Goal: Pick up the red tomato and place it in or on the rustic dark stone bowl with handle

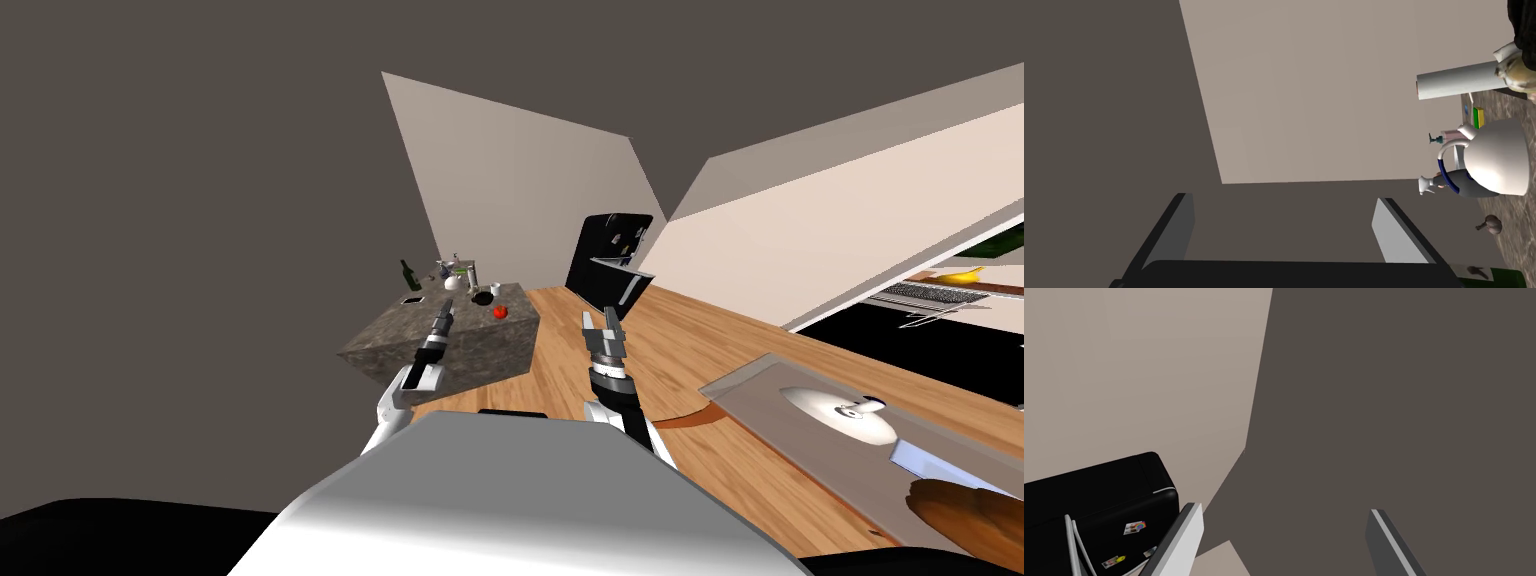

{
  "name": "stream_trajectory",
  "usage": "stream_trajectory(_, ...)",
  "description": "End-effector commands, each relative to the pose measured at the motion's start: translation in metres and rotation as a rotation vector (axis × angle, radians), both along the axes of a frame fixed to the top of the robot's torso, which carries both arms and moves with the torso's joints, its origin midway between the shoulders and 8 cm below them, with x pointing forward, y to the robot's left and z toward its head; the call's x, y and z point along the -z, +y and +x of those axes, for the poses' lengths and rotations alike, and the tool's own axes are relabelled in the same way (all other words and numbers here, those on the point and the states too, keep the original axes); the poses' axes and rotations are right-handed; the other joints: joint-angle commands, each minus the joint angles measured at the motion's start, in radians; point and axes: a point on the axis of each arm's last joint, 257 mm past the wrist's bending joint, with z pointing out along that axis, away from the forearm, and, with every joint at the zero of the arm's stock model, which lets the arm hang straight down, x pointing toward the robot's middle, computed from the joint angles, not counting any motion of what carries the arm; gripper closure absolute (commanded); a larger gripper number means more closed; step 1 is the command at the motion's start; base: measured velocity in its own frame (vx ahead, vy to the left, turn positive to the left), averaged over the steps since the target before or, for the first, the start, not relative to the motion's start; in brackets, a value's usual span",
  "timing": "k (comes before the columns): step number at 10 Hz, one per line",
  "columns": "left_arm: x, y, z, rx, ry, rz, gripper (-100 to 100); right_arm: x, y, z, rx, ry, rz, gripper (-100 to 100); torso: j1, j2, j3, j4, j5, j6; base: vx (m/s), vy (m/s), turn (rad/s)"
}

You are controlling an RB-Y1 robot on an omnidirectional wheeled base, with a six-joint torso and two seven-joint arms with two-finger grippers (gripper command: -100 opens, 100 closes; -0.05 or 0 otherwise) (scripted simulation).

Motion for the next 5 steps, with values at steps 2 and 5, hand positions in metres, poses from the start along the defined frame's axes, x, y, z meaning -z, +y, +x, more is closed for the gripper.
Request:
stream_trajectory(2,0.012,0.014,0.018,-0.015,0.032,-0.009,-100,0.000,0.000,0.000,0.000,0.000,0.000,0,0.001,0.000,0.000,0.000,0.000,0.000,-0.054,-0.022,0.043)
stream_trajectory(5,0.025,0.024,0.031,-0.028,0.063,-0.019,-100,0.000,0.000,0.000,0.000,0.000,0.000,0,0.000,-0.001,-0.001,0.000,0.000,0.000,-0.037,-0.024,0.055)
